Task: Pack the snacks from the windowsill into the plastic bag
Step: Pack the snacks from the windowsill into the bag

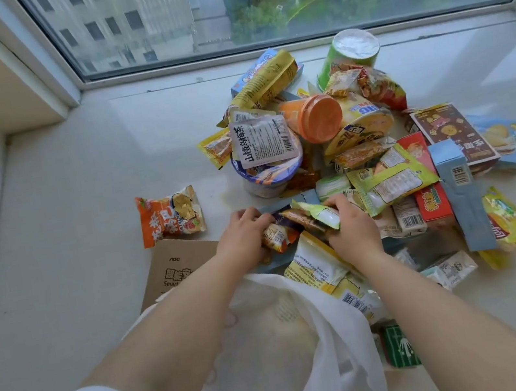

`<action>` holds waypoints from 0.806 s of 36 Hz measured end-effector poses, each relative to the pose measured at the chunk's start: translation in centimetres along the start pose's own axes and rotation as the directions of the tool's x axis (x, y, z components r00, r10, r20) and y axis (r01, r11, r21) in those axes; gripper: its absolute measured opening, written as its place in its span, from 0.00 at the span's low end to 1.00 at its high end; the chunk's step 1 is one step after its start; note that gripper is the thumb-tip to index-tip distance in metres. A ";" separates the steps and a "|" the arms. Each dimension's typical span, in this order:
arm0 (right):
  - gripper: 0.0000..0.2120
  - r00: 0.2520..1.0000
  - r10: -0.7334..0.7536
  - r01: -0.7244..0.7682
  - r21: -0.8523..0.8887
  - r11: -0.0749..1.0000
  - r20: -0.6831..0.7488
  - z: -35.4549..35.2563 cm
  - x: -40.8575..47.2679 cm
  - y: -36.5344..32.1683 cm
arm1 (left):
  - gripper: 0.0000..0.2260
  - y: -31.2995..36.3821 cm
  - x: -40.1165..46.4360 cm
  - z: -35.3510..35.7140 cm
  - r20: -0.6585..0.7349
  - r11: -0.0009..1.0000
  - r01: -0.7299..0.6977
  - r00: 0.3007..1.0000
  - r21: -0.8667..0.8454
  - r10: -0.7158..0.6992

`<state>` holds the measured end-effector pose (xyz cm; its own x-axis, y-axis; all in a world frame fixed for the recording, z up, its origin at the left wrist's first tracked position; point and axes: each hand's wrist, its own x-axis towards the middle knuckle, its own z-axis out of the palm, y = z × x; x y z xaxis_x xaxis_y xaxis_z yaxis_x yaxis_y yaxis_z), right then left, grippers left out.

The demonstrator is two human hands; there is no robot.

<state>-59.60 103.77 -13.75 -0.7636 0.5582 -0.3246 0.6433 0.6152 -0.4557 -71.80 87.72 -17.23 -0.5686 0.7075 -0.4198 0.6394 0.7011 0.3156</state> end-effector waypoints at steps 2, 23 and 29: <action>0.21 0.999 0.032 -0.032 0.062 0.998 0.009 -0.4 -0.2 -0.3 | 0.29 -0.1 -0.4 0.3 -0.006 0.998 0.038 0.999 -0.045 -0.038; 0.12 0.963 0.249 -0.229 0.171 0.958 -0.107 -1.5 -0.3 -0.6 | 0.24 2.7 1.7 -1.0 0.007 0.992 0.104 0.995 -0.077 -0.103; 0.13 0.960 0.272 -0.260 0.148 0.954 -0.064 -0.9 0.7 -0.7 | 0.34 2.1 2.8 -0.2 0.055 0.991 0.130 0.990 -0.005 -0.130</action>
<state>-60.55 104.26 -12.95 -0.5548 0.7386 -0.3829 0.8045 0.3589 -0.4733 -72.12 91.18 -17.55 -0.6175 0.6045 -0.5033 0.5571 0.7878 0.2627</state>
